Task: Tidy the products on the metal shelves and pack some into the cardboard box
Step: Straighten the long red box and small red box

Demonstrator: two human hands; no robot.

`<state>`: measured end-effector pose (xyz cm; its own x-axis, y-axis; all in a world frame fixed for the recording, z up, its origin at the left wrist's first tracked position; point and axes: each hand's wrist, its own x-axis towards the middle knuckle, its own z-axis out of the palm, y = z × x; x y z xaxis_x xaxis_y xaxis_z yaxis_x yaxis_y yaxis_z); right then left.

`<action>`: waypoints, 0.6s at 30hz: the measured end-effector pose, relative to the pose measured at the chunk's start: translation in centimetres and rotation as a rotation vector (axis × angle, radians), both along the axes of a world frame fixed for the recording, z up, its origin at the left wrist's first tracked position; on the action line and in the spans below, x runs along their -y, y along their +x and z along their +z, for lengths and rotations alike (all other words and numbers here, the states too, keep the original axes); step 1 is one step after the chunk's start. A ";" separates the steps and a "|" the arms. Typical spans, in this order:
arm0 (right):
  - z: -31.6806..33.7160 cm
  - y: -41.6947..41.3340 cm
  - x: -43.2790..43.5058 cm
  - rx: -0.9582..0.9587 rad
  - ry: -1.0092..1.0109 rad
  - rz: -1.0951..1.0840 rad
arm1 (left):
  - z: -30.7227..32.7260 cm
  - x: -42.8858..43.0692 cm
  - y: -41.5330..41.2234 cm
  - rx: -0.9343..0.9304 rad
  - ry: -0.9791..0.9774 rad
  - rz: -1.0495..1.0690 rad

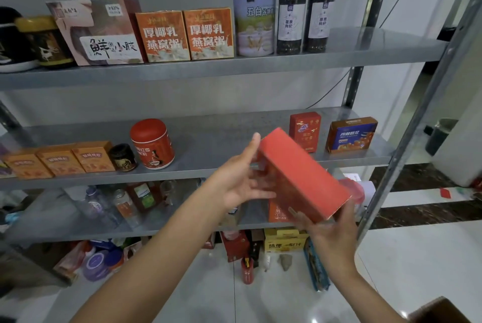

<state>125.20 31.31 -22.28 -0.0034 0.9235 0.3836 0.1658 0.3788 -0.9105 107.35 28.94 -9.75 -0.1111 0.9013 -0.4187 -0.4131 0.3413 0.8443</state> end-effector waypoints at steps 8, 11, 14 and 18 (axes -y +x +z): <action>-2.5 1.0 -0.7 0.456 0.639 -0.007 | -1.8 1.3 0.2 0.026 -0.065 0.287; -2.0 1.7 -1.5 0.644 0.648 0.258 | -2.4 2.1 -1.3 -0.135 0.009 0.266; -1.9 3.8 -3.2 0.773 0.413 0.614 | -3.2 3.1 -4.8 -0.281 0.138 0.134; 0.1 5.3 -5.4 0.334 -0.032 0.365 | -4.1 4.3 -9.0 -0.323 0.237 -0.111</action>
